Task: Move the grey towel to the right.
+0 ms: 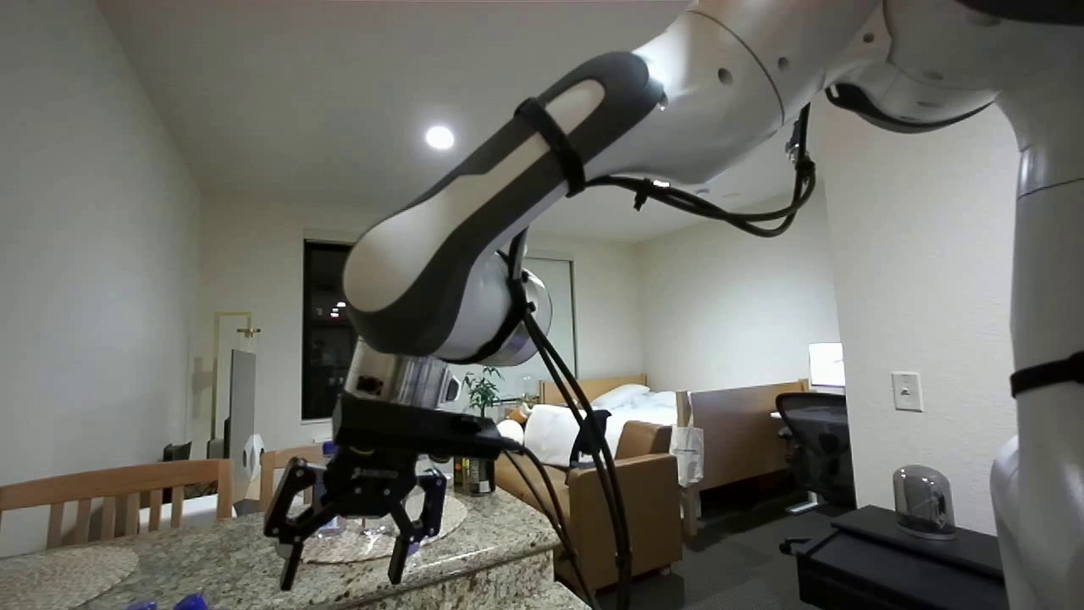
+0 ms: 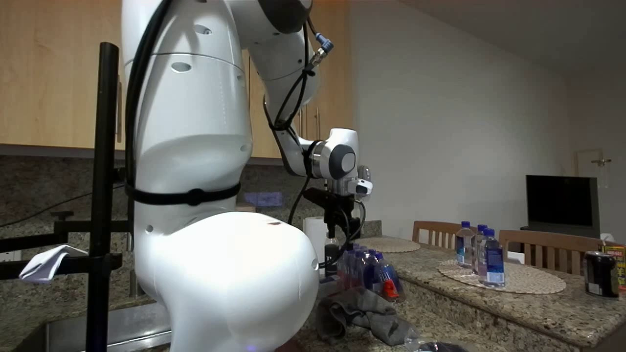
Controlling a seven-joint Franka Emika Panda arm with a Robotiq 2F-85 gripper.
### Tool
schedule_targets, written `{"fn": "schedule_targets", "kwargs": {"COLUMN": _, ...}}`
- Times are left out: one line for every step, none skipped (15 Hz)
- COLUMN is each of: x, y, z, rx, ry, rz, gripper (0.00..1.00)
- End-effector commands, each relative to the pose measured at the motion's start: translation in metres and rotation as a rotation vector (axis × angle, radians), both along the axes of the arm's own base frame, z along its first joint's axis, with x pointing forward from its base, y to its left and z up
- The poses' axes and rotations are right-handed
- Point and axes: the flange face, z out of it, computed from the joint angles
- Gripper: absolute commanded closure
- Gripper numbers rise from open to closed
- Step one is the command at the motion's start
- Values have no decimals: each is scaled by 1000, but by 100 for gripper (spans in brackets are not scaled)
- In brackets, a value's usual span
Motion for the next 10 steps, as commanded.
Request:
{"fn": "schedule_targets", "kwargs": {"x": 17, "y": 6, "z": -25, "rx": 4, "ry": -26, "rz": 59, "gripper": 0}}
{"fn": "schedule_targets", "kwargs": {"x": 19, "y": 6, "z": -32, "rx": -7, "ry": -48, "rz": 70, "gripper": 0}}
{"fn": "schedule_targets", "kwargs": {"x": 21, "y": 8, "z": -39, "rx": -12, "ry": -55, "rz": 87, "gripper": 0}}
{"fn": "schedule_targets", "kwargs": {"x": 23, "y": 11, "z": -47, "rx": -30, "ry": -76, "rz": 100, "gripper": 0}}
{"fn": "schedule_targets", "kwargs": {"x": 25, "y": 13, "z": -55, "rx": -51, "ry": -99, "rz": 118, "gripper": 0}}
{"fn": "schedule_targets", "kwargs": {"x": 28, "y": 14, "z": -61, "rx": -77, "ry": -131, "rz": 141, "gripper": 0}}
{"fn": "schedule_targets", "kwargs": {"x": 31, "y": 15, "z": -64, "rx": -99, "ry": -167, "rz": 160, "gripper": 0}}
{"fn": "schedule_targets", "kwargs": {"x": 34, "y": 12, "z": -62, "rx": -114, "ry": -199, "rz": 160, "gripper": 0}}
{"fn": "schedule_targets", "kwargs": {"x": 28, "y": 11, "z": -61, "rx": -95, "ry": -150, "rz": 156, "gripper": 0}}
{"fn": "schedule_targets", "kwargs": {"x": 29, "y": 10, "z": -65, "rx": -98, "ry": -151, "rz": 154, "gripper": 0}}
